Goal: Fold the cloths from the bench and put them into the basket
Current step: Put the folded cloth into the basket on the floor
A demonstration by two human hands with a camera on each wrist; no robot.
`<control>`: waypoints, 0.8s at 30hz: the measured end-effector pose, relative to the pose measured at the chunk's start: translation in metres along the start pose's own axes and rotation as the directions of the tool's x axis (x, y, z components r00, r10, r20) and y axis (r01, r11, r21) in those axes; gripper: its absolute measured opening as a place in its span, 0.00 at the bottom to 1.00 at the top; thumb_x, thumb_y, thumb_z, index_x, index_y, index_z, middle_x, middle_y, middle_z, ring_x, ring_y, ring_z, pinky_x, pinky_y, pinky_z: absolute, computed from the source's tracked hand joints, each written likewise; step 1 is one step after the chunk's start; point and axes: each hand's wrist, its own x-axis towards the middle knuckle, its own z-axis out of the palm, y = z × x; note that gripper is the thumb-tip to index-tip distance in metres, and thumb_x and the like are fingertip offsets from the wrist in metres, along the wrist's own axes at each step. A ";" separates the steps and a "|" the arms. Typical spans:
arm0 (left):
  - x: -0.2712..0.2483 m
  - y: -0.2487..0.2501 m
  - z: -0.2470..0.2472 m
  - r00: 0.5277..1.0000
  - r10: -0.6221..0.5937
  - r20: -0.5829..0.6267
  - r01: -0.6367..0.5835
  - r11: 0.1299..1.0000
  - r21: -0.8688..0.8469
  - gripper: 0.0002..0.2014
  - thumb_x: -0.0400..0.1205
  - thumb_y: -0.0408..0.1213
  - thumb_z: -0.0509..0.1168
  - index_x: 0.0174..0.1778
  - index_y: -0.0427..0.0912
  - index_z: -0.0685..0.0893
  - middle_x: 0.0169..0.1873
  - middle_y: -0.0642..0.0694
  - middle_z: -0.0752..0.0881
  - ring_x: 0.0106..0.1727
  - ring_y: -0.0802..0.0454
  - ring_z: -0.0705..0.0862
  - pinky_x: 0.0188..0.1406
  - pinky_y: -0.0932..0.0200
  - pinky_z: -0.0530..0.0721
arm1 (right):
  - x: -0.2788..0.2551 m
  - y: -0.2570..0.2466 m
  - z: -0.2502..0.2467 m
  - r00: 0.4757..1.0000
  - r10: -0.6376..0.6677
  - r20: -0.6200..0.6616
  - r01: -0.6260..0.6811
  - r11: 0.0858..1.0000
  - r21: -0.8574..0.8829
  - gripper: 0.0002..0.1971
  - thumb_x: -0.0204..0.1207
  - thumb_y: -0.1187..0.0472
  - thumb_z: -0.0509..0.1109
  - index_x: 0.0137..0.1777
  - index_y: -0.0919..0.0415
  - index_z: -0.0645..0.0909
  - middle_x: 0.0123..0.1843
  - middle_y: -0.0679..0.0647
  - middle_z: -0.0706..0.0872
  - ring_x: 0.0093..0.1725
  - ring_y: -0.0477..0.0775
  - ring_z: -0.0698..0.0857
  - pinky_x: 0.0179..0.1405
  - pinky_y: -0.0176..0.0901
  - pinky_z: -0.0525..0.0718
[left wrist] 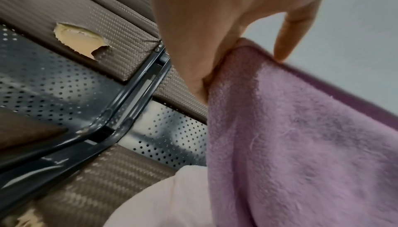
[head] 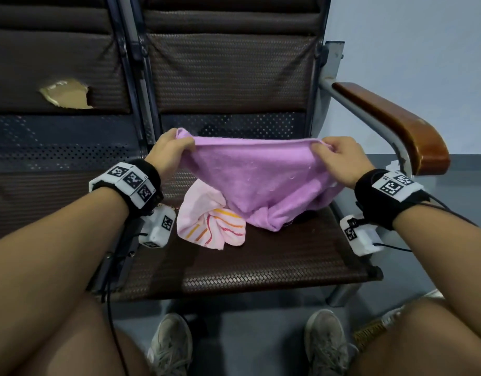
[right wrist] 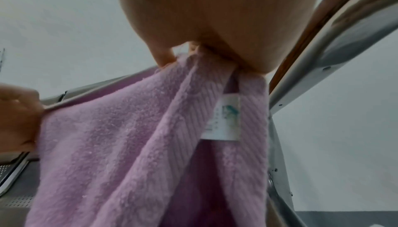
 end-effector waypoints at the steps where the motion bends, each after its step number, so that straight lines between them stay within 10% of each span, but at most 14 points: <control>1: -0.003 0.005 0.000 1.000 0.015 0.008 -0.015 1.000 -0.010 0.06 0.65 0.35 0.65 0.31 0.46 0.73 0.24 0.51 0.79 0.29 0.45 0.83 0.29 0.59 0.79 | 0.001 -0.001 -0.004 1.000 -0.009 -0.009 0.009 1.000 0.014 0.21 0.84 0.48 0.62 0.34 0.62 0.77 0.32 0.59 0.81 0.37 0.61 0.79 0.39 0.50 0.75; 10: -0.008 0.058 -0.011 0.972 0.189 -0.141 -0.196 0.980 -0.037 0.12 0.77 0.38 0.77 0.51 0.35 0.90 0.44 0.39 0.91 0.42 0.53 0.86 0.42 0.54 0.85 | 0.008 -0.025 -0.069 0.997 0.005 0.081 -0.014 0.993 0.116 0.13 0.86 0.57 0.61 0.46 0.62 0.84 0.41 0.58 0.86 0.40 0.57 0.84 0.43 0.51 0.83; 15: -0.004 0.103 -0.026 0.931 0.323 -0.172 -0.295 0.940 0.170 0.10 0.78 0.48 0.74 0.39 0.45 0.92 0.29 0.55 0.83 0.29 0.64 0.76 0.28 0.69 0.75 | 0.010 -0.049 -0.102 0.990 0.053 0.130 -0.062 0.996 0.069 0.15 0.79 0.71 0.59 0.36 0.57 0.83 0.34 0.52 0.84 0.36 0.51 0.82 0.34 0.41 0.79; 20: 0.008 0.128 -0.025 0.888 0.338 -0.312 -0.300 0.940 0.165 0.26 0.76 0.56 0.67 0.22 0.40 0.69 0.23 0.52 0.66 0.28 0.54 0.64 0.30 0.56 0.64 | 0.012 -0.084 -0.116 0.999 0.052 -0.003 -0.052 0.998 0.041 0.18 0.79 0.55 0.62 0.30 0.64 0.77 0.29 0.58 0.77 0.35 0.55 0.74 0.32 0.47 0.72; 24: 0.018 0.125 -0.018 0.907 0.130 -0.401 -0.109 0.991 0.075 0.28 0.71 0.61 0.67 0.15 0.42 0.73 0.18 0.53 0.65 0.28 0.49 0.67 0.36 0.57 0.69 | 0.013 -0.100 -0.117 0.982 0.184 0.037 -0.188 0.959 0.210 0.27 0.76 0.44 0.72 0.50 0.75 0.87 0.47 0.70 0.90 0.42 0.60 0.89 0.46 0.60 0.89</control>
